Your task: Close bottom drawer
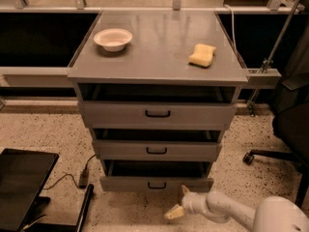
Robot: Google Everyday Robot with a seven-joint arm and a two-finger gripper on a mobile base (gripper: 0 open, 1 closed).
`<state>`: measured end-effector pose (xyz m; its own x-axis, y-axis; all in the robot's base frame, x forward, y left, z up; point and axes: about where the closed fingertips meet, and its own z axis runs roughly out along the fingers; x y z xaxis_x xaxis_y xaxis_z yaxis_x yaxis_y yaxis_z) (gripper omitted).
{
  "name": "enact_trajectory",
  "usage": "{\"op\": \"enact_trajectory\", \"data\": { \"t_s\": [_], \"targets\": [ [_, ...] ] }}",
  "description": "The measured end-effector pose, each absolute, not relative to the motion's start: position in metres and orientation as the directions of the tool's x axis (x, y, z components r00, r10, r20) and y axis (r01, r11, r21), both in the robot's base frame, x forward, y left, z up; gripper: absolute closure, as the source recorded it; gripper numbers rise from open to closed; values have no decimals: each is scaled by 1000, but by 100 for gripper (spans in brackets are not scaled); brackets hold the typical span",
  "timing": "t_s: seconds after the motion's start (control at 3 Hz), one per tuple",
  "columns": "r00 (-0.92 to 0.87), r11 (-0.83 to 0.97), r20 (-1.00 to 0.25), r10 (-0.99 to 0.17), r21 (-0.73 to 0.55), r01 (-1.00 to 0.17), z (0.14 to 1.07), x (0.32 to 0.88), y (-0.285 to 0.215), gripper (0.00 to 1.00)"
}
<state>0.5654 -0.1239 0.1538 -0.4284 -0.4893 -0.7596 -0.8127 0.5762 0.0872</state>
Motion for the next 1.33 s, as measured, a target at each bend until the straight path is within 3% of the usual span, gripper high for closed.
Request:
{"op": "enact_trajectory", "data": {
  "t_s": [0.67,1.33],
  "targets": [
    [-451,582,-724,-522,85,-809,142,584,-113,0],
    [-485,645,-737,-471,87,-759,128,615,-133,0]
  ]
}}
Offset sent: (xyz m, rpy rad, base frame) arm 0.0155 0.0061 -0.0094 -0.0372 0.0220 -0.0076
